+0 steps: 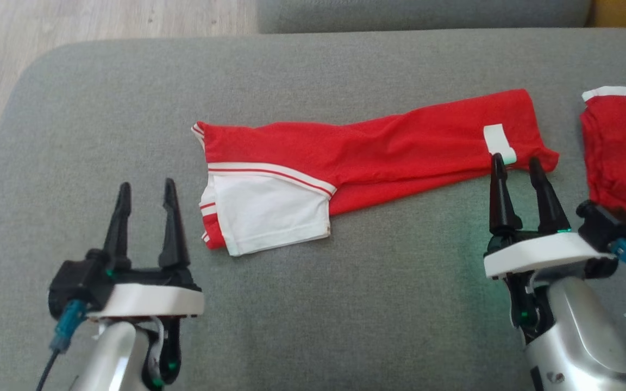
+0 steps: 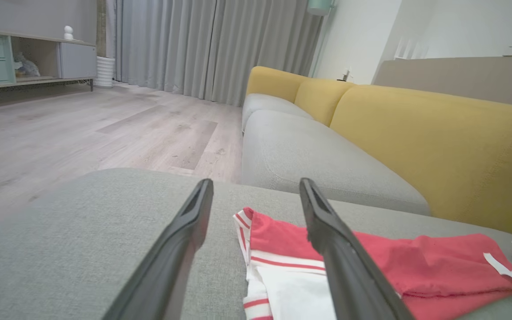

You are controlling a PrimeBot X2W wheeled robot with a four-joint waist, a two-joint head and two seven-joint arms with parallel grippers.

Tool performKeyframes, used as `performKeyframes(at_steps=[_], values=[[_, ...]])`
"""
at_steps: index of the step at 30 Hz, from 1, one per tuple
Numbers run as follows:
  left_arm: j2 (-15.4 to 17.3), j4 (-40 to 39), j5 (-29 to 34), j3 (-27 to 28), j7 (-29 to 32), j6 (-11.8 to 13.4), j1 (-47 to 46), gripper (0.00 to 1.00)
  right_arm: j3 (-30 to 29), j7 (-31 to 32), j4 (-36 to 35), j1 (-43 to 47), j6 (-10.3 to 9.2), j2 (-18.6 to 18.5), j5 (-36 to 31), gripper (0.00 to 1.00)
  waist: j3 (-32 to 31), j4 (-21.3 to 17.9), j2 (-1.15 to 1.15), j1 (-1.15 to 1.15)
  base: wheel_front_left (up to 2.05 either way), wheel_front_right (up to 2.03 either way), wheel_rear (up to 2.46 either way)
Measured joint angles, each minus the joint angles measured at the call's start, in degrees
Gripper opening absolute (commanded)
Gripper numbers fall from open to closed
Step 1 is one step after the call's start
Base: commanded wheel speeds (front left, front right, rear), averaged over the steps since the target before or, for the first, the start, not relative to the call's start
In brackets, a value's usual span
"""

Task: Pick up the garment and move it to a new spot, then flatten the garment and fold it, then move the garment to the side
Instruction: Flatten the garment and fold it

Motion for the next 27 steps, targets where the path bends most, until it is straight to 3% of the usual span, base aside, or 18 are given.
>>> performKeyframes(at_steps=[6, 12, 22, 27], values=[[-2.1, 1.1, 2.9, 1.8, 0.0, -2.9, -0.3, 1.0, -1.7, 0.3, -1.0, -1.3, 0.0, 0.3, -1.8, 1.0, 2.0, 0.4, 0.0, 0.0, 0.0, 0.0, 0.0], [-4.2, 2.7, 3.7, 2.0, 0.0, -5.9, -3.5, 1.0, -10.3, 5.4, 2.0, -7.2, 0.0, 0.5, -8.3, 1.0, 5.3, 1.5, 0.0, 0.01, 0.0, 0.0, 0.0], [-6.3, 4.9, 5.8, 2.2, 0.0, -8.4, -7.0, 1.0, -28.3, 9.7, 17.1, -18.1, 0.0, 0.5, -21.6, 1.0, 10.1, 4.3, 0.0, 0.02, 0.0, 0.0, 0.0], [-6.6, 5.7, 6.5, 3.7, 0.0, -9.3, -7.2, 1.0, -32.3, 9.3, 23.1, -20.3, 0.0, 0.4, -25.8, 1.0, 10.9, 5.3, 0.0, 0.0, 0.0, 0.0, 0.0]])
